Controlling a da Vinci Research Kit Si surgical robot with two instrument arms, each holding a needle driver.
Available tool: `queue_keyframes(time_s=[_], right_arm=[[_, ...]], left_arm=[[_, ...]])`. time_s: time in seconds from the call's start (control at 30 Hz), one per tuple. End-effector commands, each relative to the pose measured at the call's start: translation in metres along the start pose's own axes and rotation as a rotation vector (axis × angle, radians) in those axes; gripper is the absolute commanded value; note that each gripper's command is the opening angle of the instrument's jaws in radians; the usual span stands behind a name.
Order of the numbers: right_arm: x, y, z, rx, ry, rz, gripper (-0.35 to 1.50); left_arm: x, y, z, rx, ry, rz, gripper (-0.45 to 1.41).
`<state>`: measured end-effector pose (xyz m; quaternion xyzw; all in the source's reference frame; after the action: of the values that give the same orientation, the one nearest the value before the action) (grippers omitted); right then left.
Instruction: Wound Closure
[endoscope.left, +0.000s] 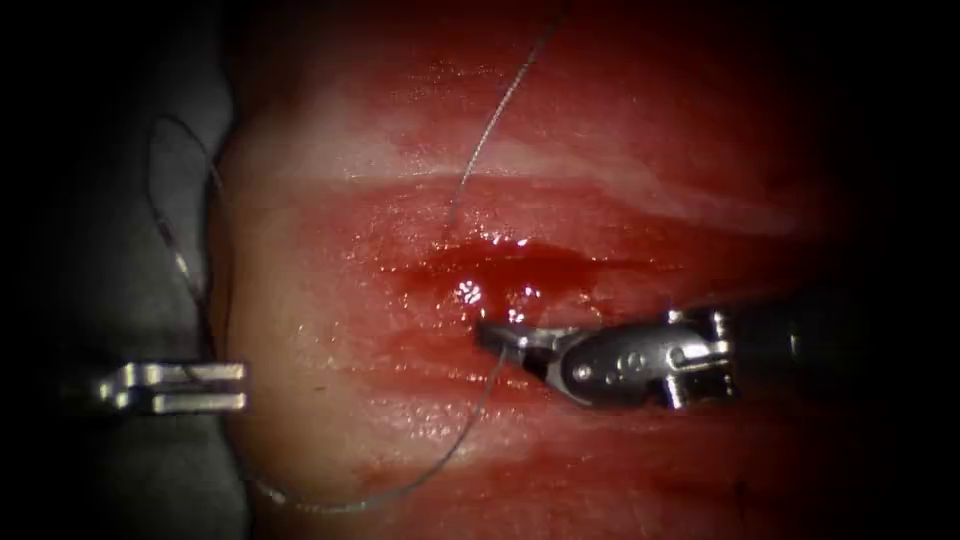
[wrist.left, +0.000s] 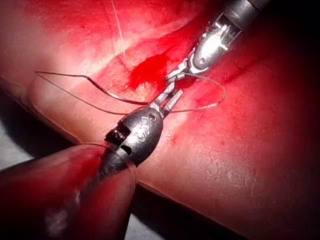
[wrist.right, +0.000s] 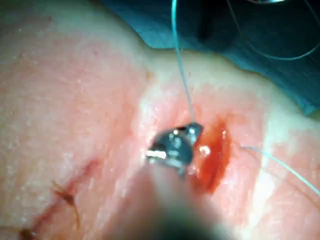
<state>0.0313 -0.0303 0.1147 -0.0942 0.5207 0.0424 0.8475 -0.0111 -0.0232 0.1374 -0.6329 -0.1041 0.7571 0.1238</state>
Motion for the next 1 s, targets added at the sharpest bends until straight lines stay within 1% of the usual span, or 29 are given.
queue_keyframes(time_s=[0.03,0.13,0.27,0.3,0.4,0.53,0.67,0.73,0.77,0.8,0.83,0.9,1.0], right_arm=[[0.0017,-0.0025,-0.0004,0.019,0.011,0.003,-0.35],[0.0046,-0.0048,-0.0024,0.045,0.025,-0.01,-0.35],[0.0089,-0.0081,-0.0054,0.062,0.027,-0.021,-0.35],[0.0103,-0.0089,-0.0064,0.065,0.029,-0.019,-0.35],[0.0132,-0.0106,-0.0083,0.069,0.032,-0.028,-0.35],[0.0159,-0.0122,-0.0097,0.073,0.031,-0.027,-0.35],[0.0182,-0.0134,-0.0102,0.082,0.038,-0.032,-0.35],[0.0188,-0.0134,-0.0101,0.091,0.037,0.024,-0.35],[0.0188,-0.0131,-0.01,0.09,0.04,0.05,-0.06],[0.0187,-0.0128,-0.0098,0.084,0.043,0.054,0.36],[0.0184,-0.0122,-0.0097,0.074,0.048,0.058,0.68],[0.0175,-0.0114,-0.0093,0.061,0.049,0.064,0.91],[0.0159,-0.0102,-0.0087,0.053,0.039,0.067,1.2]], left_arm=[[-0.0008,0.0009,0.0006,-0.002,0.0,-0.005,-0.45],[-0.0008,0.0009,0.0007,-0.002,0.0,-0.005,-0.45],[-0.0007,0.001,0.0007,-0.001,0.0,-0.006,-0.45],[-0.0007,0.001,0.0007,-0.001,0.0,-0.006,-0.45],[-0.0008,0.001,0.0007,0.0,0.0,-0.005,-0.45],[-0.0008,0.0011,0.0009,0.0,-0.003,-0.004,-0.45],[-0.0009,0.0011,0.0009,0.0,-0.003,-0.01,-0.45],[-0.0009,0.0011,0.0009,0.0,-0.003,-0.01,-0.45],[-0.0009,0.0011,0.0009,0.0,-0.003,-0.015,-0.45],[-0.001,0.0011,0.0009,0.0,-0.003,-0.015,-0.45],[-0.001,0.001,0.0009,0.0,-0.003,-0.015,-0.45],[-0.001,0.001,0.0009,0.0,-0.003,-0.014,-0.45],[-0.0011,0.001,0.0008,-0.001,-0.003,-0.014,-0.45]])
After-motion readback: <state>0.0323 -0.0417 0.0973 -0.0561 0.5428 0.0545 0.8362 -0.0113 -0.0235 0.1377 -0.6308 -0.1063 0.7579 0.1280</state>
